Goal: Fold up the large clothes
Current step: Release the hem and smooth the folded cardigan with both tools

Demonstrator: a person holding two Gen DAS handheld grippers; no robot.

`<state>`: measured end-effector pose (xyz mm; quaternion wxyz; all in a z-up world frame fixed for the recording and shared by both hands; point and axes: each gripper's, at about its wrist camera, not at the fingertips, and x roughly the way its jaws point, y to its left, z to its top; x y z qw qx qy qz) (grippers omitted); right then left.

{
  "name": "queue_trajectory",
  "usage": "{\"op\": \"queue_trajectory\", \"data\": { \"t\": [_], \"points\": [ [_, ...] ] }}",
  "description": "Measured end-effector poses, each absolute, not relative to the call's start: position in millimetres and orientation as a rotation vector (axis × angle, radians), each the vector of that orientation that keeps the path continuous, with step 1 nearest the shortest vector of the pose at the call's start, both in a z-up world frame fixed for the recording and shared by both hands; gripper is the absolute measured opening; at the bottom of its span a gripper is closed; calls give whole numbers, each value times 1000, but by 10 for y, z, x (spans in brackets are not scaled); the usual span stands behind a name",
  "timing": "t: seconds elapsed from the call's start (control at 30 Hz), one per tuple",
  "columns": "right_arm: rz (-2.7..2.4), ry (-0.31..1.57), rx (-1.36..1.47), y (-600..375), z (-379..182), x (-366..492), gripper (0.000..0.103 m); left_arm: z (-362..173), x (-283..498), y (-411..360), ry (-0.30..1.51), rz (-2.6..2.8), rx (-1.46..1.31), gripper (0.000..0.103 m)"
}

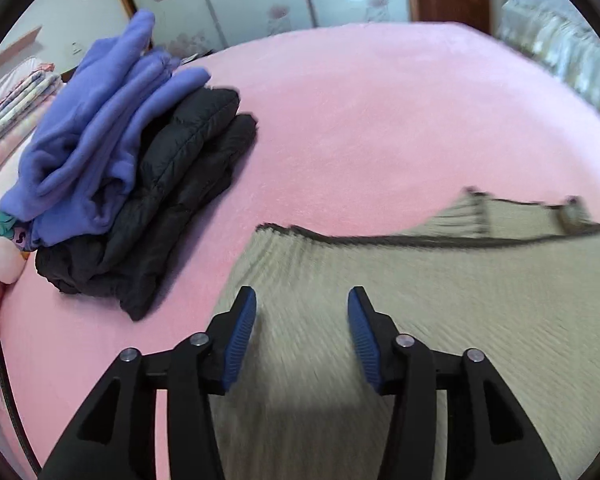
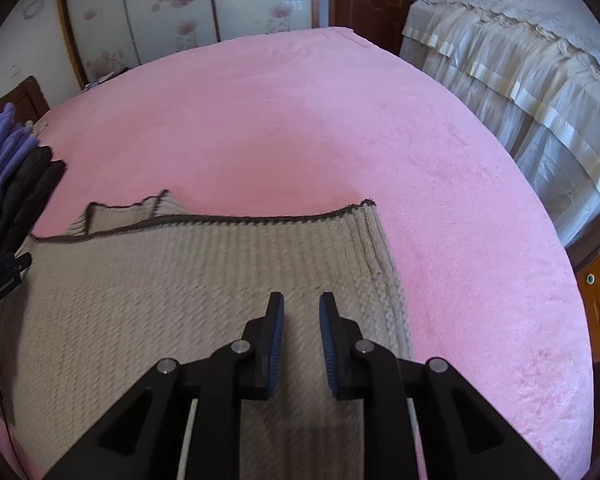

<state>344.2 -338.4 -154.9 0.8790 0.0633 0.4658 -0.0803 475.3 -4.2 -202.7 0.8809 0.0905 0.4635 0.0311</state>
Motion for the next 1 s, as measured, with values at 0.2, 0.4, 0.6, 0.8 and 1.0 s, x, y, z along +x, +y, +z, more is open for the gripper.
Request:
{"op": "queue_trajectory", "data": {
  "t": [0.2, 0.4, 0.6, 0.8, 1.0],
  "points": [
    [-100, 892, 162, -3250, -1133, 2907, 21, -1482, 4049, -200, 899, 15, 234, 63],
    [-61, 854, 267, -3061, -1049, 2343, 21, -1300, 3279, -248, 851, -1, 95, 74],
    [-152, 859, 138, -2702, -1444, 1921, 21, -1809, 2730, -73, 833, 196, 133, 74],
    [-310, 893, 25, -2862, -1843, 1601, 28, -2296, 2662, 424, 975, 348, 90, 74],
    [-338, 901, 19, -3012, -1940, 1440, 41, -2421, 2711, 573, 1001, 326, 37, 76]
  ]
}}
